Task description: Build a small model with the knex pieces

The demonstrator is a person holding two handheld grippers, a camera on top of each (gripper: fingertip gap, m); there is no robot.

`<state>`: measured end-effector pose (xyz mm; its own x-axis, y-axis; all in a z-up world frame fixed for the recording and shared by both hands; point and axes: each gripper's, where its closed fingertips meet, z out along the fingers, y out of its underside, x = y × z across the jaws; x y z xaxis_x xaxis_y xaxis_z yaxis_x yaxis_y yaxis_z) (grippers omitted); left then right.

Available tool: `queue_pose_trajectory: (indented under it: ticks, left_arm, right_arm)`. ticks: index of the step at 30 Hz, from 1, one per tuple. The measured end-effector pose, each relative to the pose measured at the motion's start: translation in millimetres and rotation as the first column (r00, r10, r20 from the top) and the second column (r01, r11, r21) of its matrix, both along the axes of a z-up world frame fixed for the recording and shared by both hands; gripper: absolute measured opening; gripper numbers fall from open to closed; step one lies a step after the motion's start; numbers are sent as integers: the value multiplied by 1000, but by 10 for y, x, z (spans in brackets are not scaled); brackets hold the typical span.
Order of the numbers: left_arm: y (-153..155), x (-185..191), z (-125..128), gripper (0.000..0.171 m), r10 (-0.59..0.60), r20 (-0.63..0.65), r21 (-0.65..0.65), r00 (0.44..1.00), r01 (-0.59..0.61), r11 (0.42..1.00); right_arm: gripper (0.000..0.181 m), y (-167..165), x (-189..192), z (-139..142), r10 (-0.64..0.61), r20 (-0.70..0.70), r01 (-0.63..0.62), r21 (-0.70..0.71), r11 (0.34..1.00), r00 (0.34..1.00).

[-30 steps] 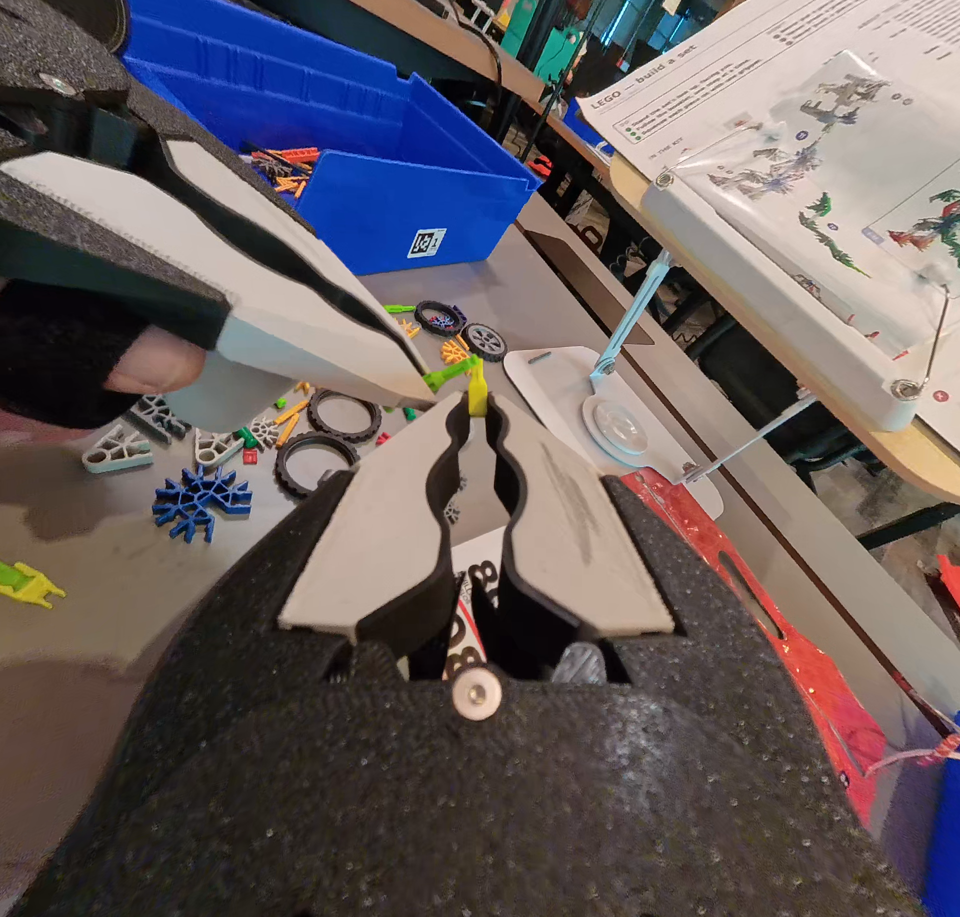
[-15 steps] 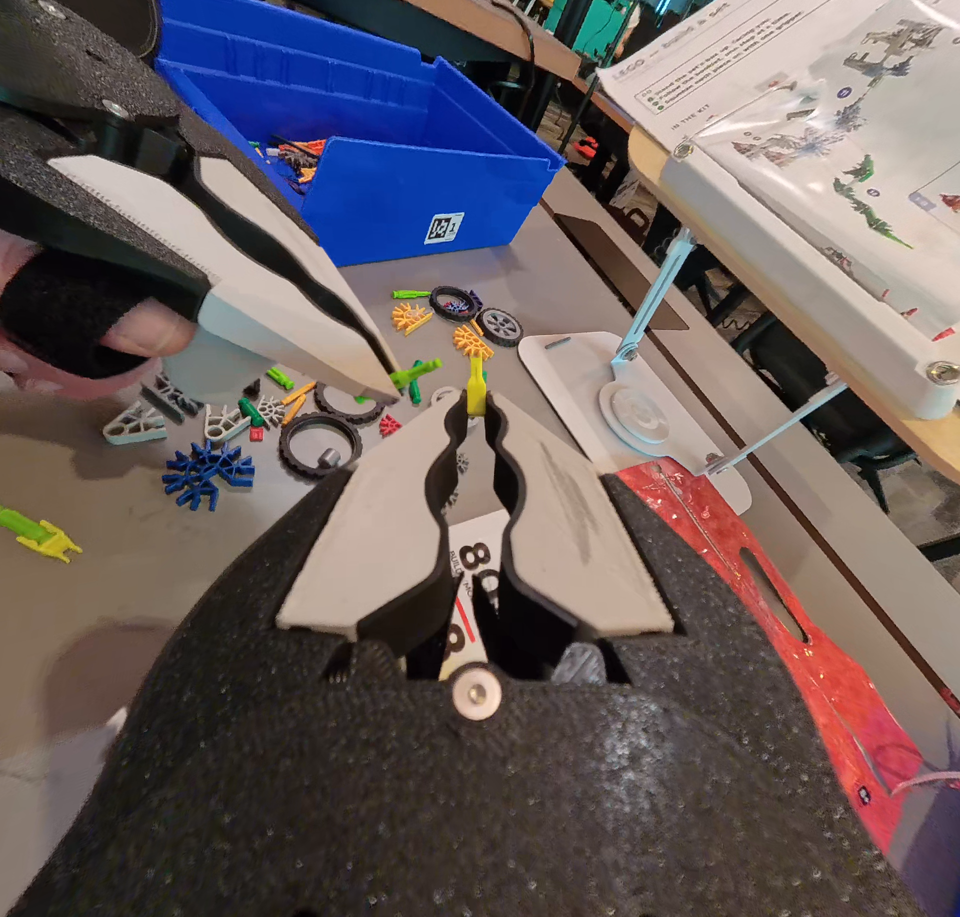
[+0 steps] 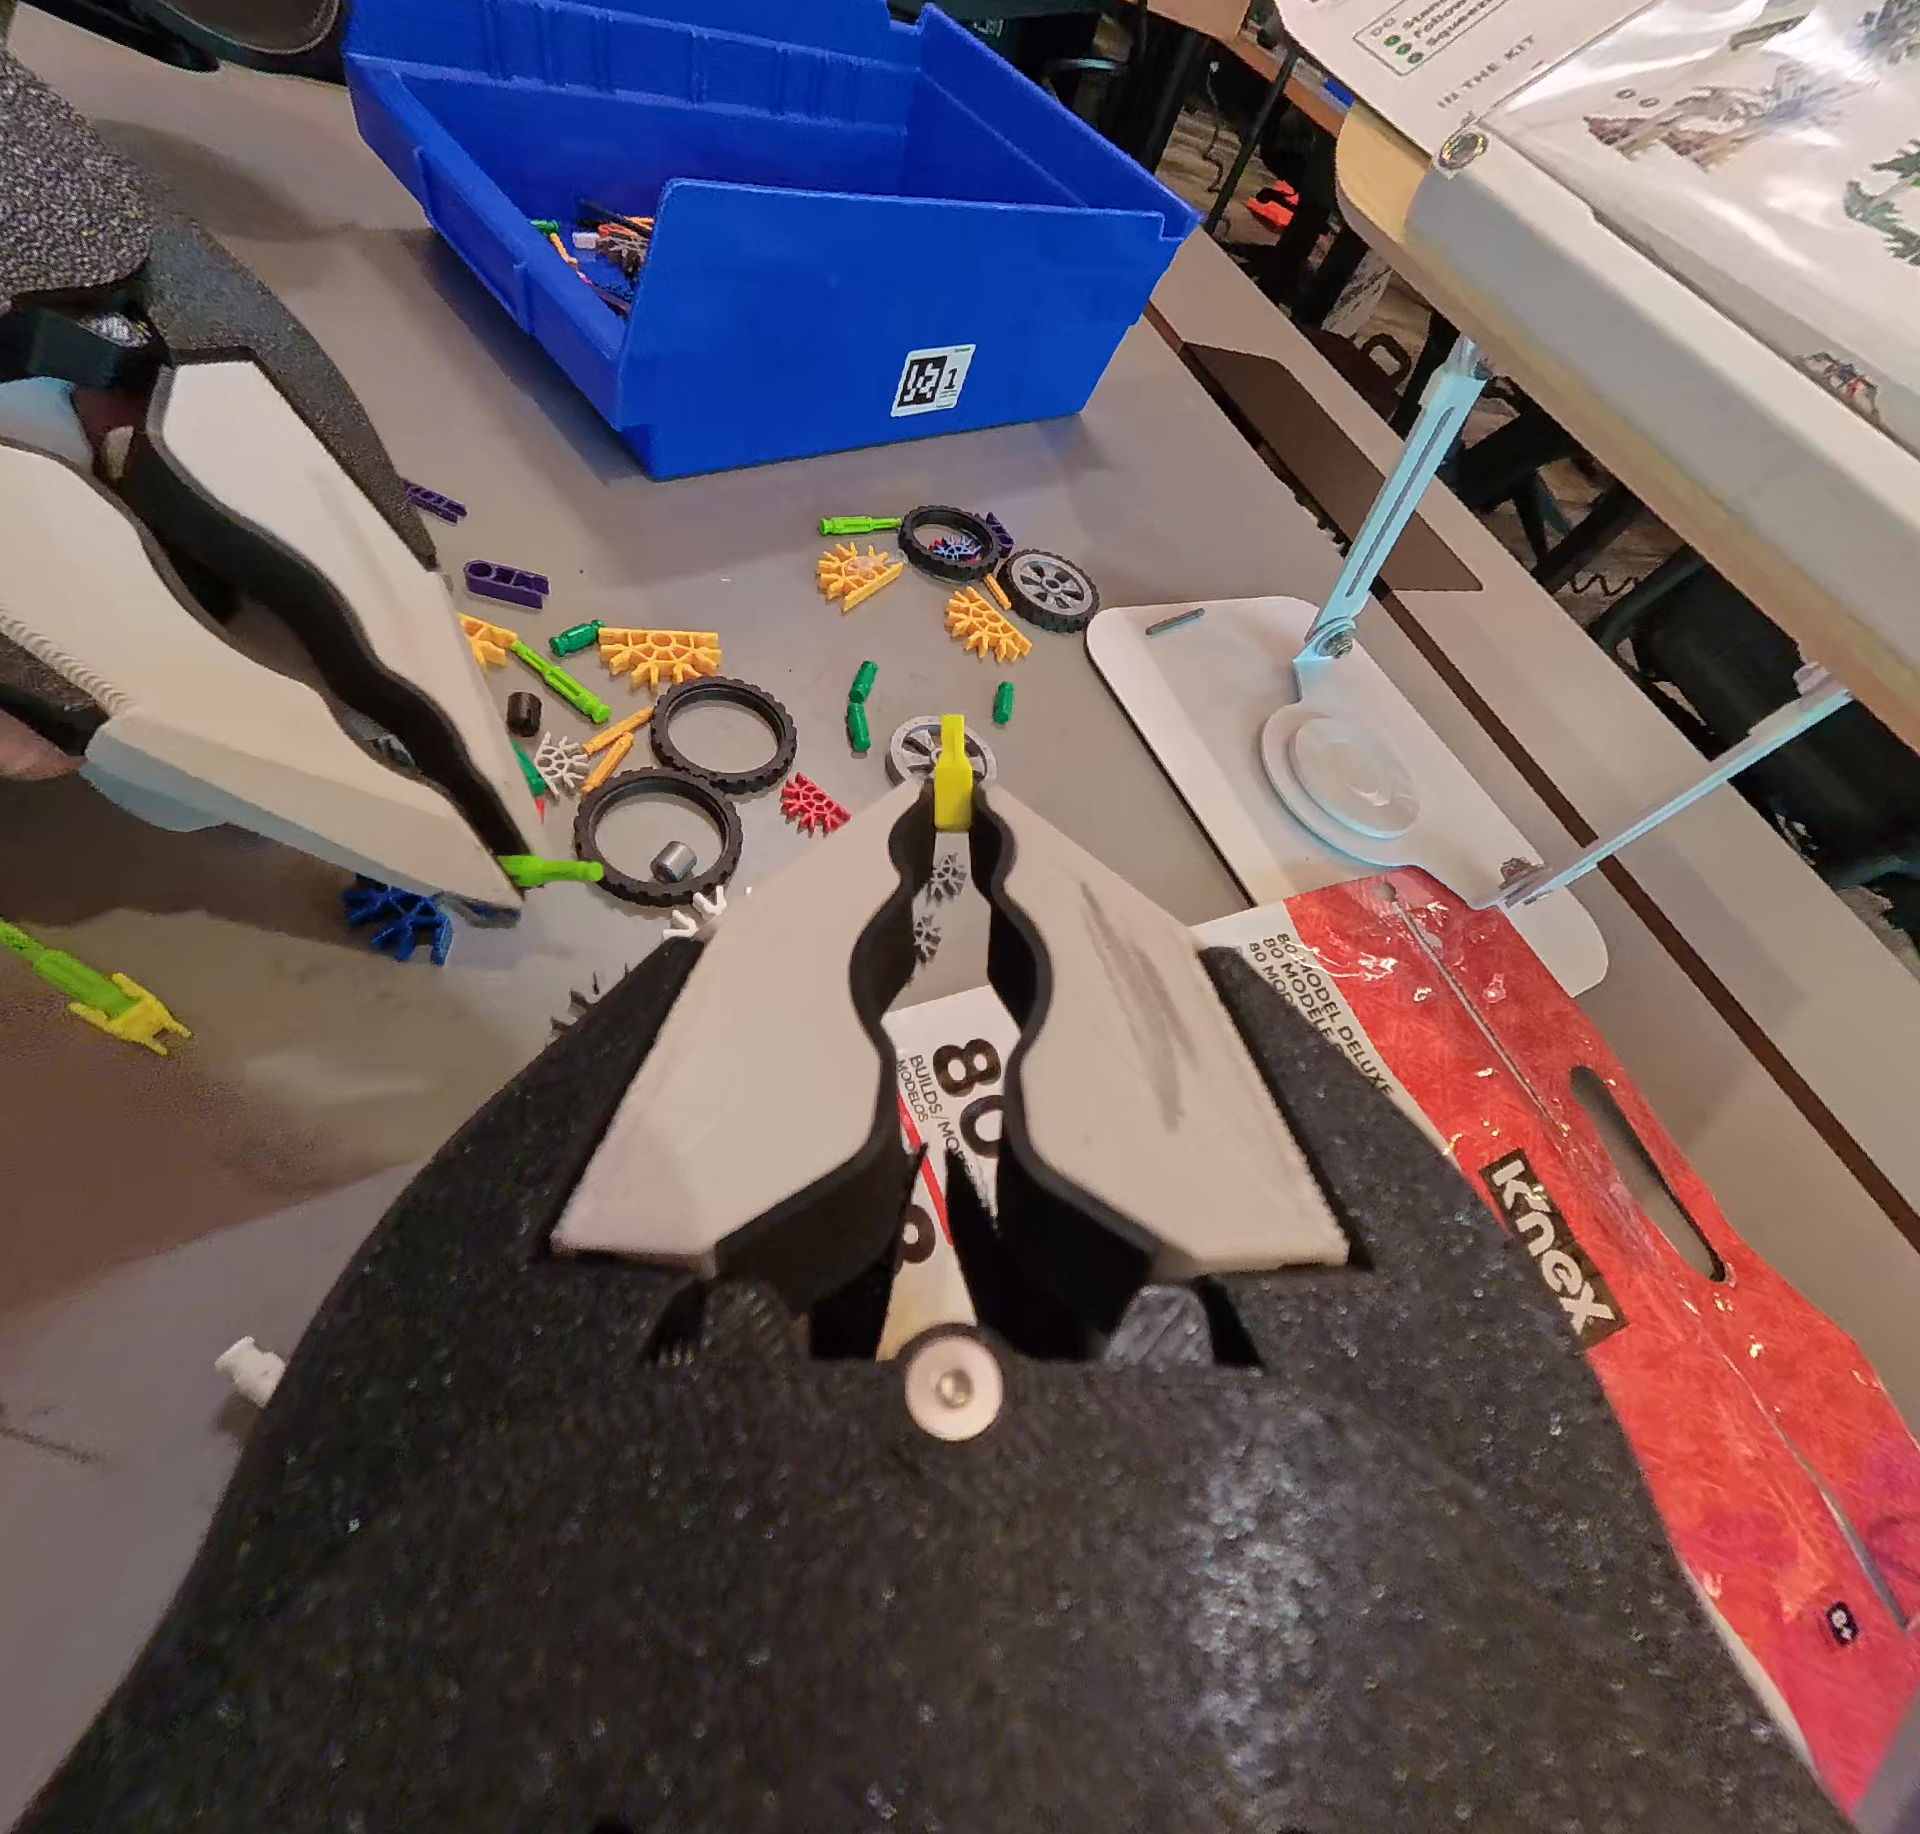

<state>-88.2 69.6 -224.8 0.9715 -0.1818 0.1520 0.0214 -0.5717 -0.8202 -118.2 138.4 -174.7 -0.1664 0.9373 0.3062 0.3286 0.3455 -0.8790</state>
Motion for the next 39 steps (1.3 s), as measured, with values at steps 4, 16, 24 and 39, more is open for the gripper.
queue_pose_trajectory:
  ticks: [4,16,24,39]
  left_arm:
    - [-62,10,-62,2,-24,-55,-47,998,21,999]
    - [-172,65,-200,3,-57,-107,-125,993,43,991]
    - [-224,17,-265,3,15,-92,-165,996,-30,986]
    - [-258,102,-169,13,-196,-323,-154,926,153,976]
  right_arm:
    - [4,-7,0,-20,10,10,-9,-17,1000,1000]
    - [3,-19,0,-54,24,26,-23,-35,999,999]
    - [3,-11,9,-39,28,26,-26,-66,997,999]
    - [4,1,37,-2,47,29,-44,-113,993,998]
